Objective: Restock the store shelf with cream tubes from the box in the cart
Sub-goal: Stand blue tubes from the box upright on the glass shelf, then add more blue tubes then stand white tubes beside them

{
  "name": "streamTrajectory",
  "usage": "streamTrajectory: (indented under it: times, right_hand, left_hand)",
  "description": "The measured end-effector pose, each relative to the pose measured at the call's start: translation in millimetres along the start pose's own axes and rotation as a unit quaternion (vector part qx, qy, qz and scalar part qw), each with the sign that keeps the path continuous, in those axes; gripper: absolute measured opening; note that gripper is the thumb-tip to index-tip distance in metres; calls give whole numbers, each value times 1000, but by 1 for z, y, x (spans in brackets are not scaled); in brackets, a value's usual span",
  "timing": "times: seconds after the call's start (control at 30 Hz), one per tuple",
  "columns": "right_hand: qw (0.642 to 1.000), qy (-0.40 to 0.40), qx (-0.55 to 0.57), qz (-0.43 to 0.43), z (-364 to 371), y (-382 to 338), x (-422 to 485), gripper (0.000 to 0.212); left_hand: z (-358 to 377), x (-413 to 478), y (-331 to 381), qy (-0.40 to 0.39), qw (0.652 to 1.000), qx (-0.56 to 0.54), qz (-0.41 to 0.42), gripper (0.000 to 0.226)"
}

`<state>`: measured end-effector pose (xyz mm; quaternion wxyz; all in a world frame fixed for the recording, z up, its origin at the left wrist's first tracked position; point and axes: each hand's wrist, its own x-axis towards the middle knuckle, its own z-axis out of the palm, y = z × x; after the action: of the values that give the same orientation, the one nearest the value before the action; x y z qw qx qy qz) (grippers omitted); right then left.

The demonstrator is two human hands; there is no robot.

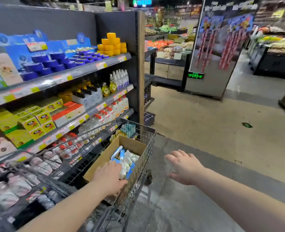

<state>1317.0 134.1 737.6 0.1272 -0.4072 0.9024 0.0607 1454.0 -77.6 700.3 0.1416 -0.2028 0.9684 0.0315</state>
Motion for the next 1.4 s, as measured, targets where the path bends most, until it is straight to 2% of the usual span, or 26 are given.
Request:
streamTrajectory:
  times: [0.17, 0.4, 0.67, 0.93, 1.07, 1.4]
  right_hand:
    - [999, -11, -6, -36, -4, 13, 63, 62]
    - [996, -60, -47, -43, -24, 35, 182, 61]
    - [982, -145, -62, -104, -20, -2, 309, 60]
    - [944, -223, -104, -222, 24, -47, 408, 52]
    - [928, -253, -103, -255, 48, -54, 454, 59]
    - [883, -324, -138, -311, 122, -49, 560, 56]
  left_hand:
    - [4, 53, -19, -19, 999, -23, -38, 58]
    - [16, 157, -54, -65, 993, -74, -69, 59]
    - [48, 201, -109, -102, 973, -141, -154, 62]
    - [86, 195, -133, -167, 924, -205, -277, 54]
    - [98, 210, -126, -188, 898, -239, -318, 53]
    - [155, 307, -64, -212, 844, -363, -332, 52]
